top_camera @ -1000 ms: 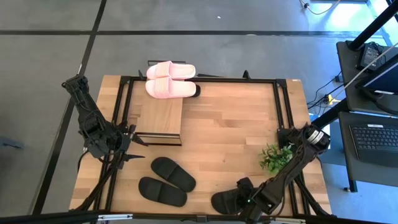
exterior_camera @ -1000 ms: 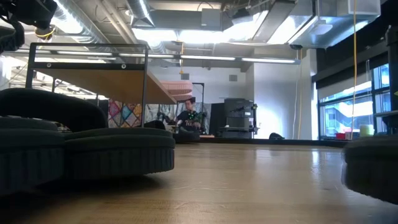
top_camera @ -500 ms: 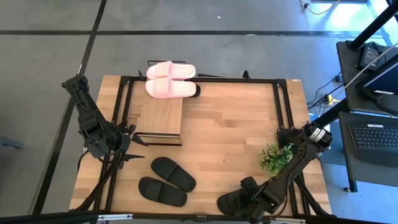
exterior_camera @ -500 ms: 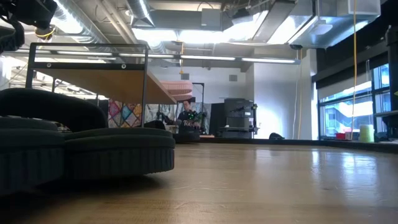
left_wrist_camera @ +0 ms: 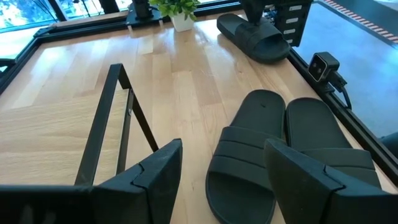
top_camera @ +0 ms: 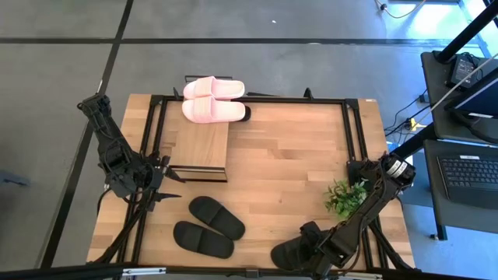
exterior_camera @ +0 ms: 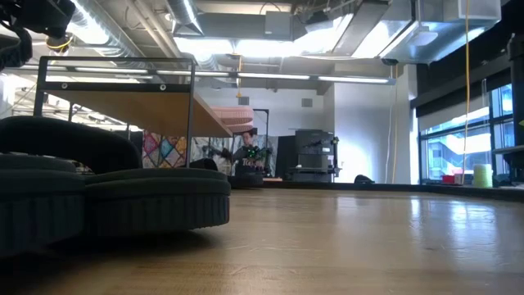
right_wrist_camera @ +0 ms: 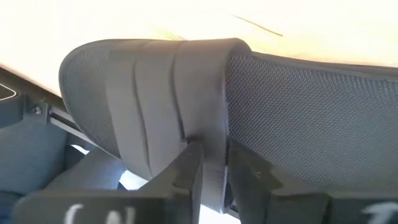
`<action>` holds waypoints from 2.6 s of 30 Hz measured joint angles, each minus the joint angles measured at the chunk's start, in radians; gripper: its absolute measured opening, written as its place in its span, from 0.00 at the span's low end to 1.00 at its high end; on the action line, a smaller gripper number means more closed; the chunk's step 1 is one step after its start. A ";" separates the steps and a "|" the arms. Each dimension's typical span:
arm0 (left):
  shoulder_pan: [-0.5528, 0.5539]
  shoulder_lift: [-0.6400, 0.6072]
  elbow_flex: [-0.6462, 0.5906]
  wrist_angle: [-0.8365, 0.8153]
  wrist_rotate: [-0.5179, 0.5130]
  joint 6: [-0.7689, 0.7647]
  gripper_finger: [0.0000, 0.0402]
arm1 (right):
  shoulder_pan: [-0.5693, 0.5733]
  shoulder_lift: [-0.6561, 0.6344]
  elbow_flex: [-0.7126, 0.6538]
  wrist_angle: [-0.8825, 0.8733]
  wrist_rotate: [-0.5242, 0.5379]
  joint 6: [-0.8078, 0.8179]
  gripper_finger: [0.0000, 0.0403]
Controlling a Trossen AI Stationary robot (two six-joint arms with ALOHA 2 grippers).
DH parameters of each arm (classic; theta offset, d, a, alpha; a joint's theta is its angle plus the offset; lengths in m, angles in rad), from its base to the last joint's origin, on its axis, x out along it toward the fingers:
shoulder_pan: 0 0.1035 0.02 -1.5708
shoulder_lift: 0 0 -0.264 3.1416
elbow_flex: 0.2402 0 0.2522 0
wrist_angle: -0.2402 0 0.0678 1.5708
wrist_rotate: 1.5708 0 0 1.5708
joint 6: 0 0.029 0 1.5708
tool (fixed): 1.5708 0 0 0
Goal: Pick and place slides into the shelf
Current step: Put the bottom right black slide under the shelf
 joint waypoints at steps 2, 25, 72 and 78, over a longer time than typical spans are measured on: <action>0.000 0.000 0.000 0.000 0.000 0.000 0.54 | 0.000 0.000 0.000 -0.004 0.001 0.001 0.11; 0.000 0.000 0.000 0.000 0.000 0.000 0.54 | -0.035 0.000 0.011 0.005 0.342 -0.015 0.00; 0.000 0.000 0.000 0.000 0.000 -0.001 0.54 | -0.100 0.002 0.019 0.020 0.204 -0.214 0.63; 0.000 0.000 0.000 0.000 0.000 -0.002 0.54 | -0.100 0.000 -0.068 0.220 0.194 -0.268 0.58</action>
